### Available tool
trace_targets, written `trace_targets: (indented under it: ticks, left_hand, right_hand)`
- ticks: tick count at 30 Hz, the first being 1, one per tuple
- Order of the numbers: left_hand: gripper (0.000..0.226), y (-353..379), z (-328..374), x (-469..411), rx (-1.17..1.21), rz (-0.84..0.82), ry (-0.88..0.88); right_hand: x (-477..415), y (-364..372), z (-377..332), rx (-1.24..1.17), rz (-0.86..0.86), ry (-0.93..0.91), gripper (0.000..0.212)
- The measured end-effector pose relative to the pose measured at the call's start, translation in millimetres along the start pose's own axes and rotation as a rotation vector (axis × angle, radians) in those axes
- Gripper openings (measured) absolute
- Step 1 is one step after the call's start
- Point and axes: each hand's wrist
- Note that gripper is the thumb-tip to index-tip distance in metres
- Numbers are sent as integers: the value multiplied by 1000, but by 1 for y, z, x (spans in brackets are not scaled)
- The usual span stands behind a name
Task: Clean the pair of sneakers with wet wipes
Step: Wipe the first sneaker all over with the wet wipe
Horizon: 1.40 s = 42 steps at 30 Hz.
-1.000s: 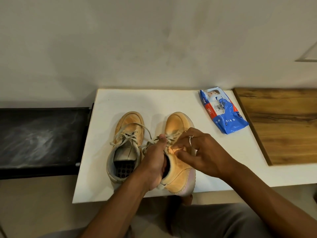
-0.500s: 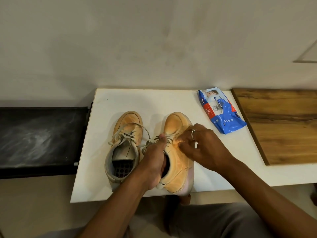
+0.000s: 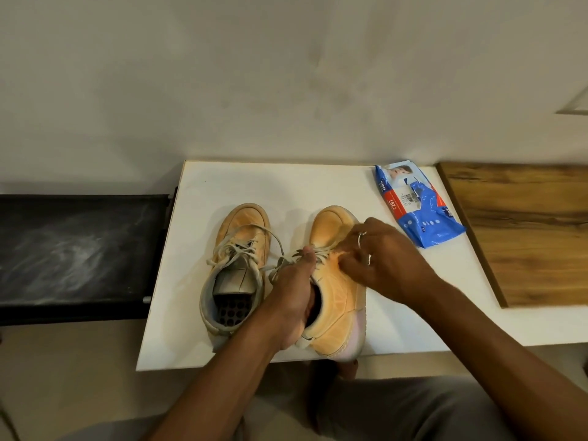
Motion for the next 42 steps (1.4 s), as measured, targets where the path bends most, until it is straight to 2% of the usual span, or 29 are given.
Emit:
trace_targets:
  ticks: [4,9,17,20,23,25,28,31,36,38,42]
  left_hand:
    - [58,4,0,0,-43,-16,-1]
    - [60,5,0,0,-50,7,7]
    - [57,3,-1,-1,-52,60,13]
    - [54,3,-1,-1,-32,52,13]
    - [52,2,1,0,-9,37,20]
    - [52,2,2,3,-4,25,26]
    - [50,4,2,4,-12,17,29]
    - [51,5,1,2,-24,34,19]
    - [48,8,0,0,-55,13,14]
    - [43,8,0,1,-67,-13,21]
    - [47,8,-1,3,-87,0,26]
  right_hand:
    - [-10,-3,6,310,100,-95,23]
    - [-11,-4,-1,337,95,-63,24]
    - [-4,-4,-4,-18,-104,167,26]
    - [-1,-8,-6,-185,-119,183,13]
    - [7,-4,-11,-265,-149,170,16]
    - [12,1,-10,-269,-105,146,18]
    - [13,6,-4,-179,-55,72,24]
    - [4,6,6,-57,-3,89,32]
    - [-12,6,10,216,100,39,30]
    - [-18,6,10,267,142,43,32]
    - [-22,4,8,279,97,72,36]
Point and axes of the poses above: each hand's wrist, its own x-axis away from the middle knuckle, its own y-axis out of the palm, z = x × y, and after that the axes turned 9 degrees about -x, right-handed
